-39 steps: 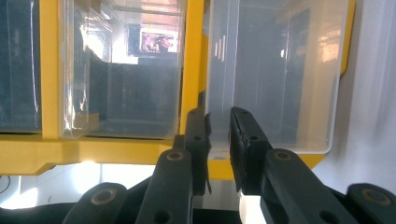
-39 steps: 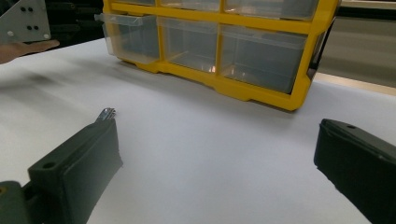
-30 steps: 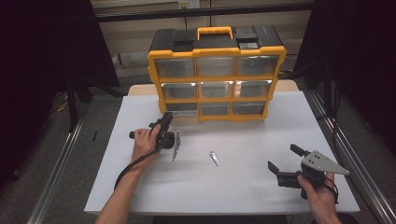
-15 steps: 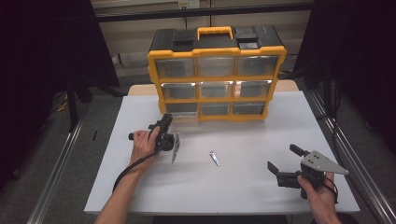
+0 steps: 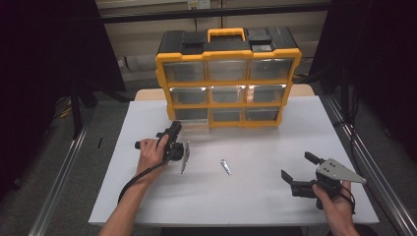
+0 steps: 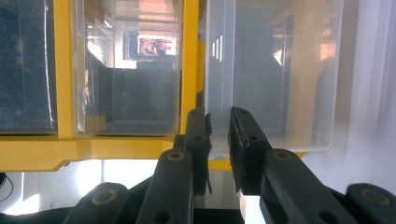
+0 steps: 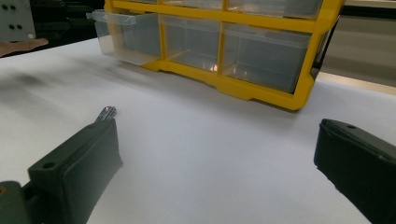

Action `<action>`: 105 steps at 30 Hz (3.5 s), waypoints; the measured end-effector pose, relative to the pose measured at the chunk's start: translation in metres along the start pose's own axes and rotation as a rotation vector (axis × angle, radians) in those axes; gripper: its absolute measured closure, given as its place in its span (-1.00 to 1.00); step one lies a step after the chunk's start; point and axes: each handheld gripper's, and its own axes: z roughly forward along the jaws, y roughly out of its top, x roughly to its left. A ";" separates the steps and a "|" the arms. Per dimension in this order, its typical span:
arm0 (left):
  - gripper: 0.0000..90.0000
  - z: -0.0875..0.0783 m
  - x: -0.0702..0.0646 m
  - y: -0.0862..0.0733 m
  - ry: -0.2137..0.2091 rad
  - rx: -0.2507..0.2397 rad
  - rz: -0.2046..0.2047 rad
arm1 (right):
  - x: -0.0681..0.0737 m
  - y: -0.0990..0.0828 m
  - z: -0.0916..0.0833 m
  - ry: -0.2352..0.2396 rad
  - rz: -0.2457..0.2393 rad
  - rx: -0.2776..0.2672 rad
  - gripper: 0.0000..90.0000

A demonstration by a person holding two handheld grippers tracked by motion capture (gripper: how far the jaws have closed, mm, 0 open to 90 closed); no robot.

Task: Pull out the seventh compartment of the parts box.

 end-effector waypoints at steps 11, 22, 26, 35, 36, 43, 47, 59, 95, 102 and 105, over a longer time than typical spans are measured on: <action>0.75 -0.005 0.001 0.000 -0.020 0.006 0.010 | -0.001 0.000 -0.001 0.002 -0.003 -0.003 -1.00; 0.75 -0.010 -0.003 0.000 0.022 -0.021 -0.020 | 0.000 0.000 0.000 0.003 -0.001 -0.001 -0.99; 0.75 -0.012 -0.003 -0.001 0.002 -0.034 -0.033 | 0.000 0.000 0.000 0.008 -0.004 -0.002 -1.00; 0.75 -0.017 -0.003 -0.001 0.002 -0.026 -0.012 | 0.000 0.000 0.000 0.004 -0.003 0.001 -1.00; 0.75 -0.017 -0.003 -0.002 -0.007 -0.033 -0.016 | 0.000 0.000 0.000 0.005 -0.003 0.000 -1.00; 0.75 -0.021 -0.002 0.001 -0.003 -0.039 -0.016 | 0.000 0.000 0.000 0.006 -0.003 -0.003 -1.00; 0.75 -0.023 -0.002 0.002 0.001 -0.032 -0.014 | 0.000 0.000 0.000 0.009 -0.005 0.000 -1.00; 0.74 -0.030 -0.002 0.000 -0.019 -0.042 -0.010 | 0.000 0.000 0.000 0.007 -0.007 0.000 -0.99; 0.06 -0.026 -0.006 0.006 0.006 -0.074 -0.277 | 0.000 0.000 0.000 0.010 -0.013 -0.002 -1.00; -0.33 -0.029 0.001 0.011 -0.035 -0.025 -0.393 | 0.000 0.000 0.001 0.010 -0.014 0.000 -1.00; -0.48 -0.029 0.003 0.014 -0.067 -0.026 -0.494 | 0.000 0.000 0.001 0.012 -0.014 0.000 -1.00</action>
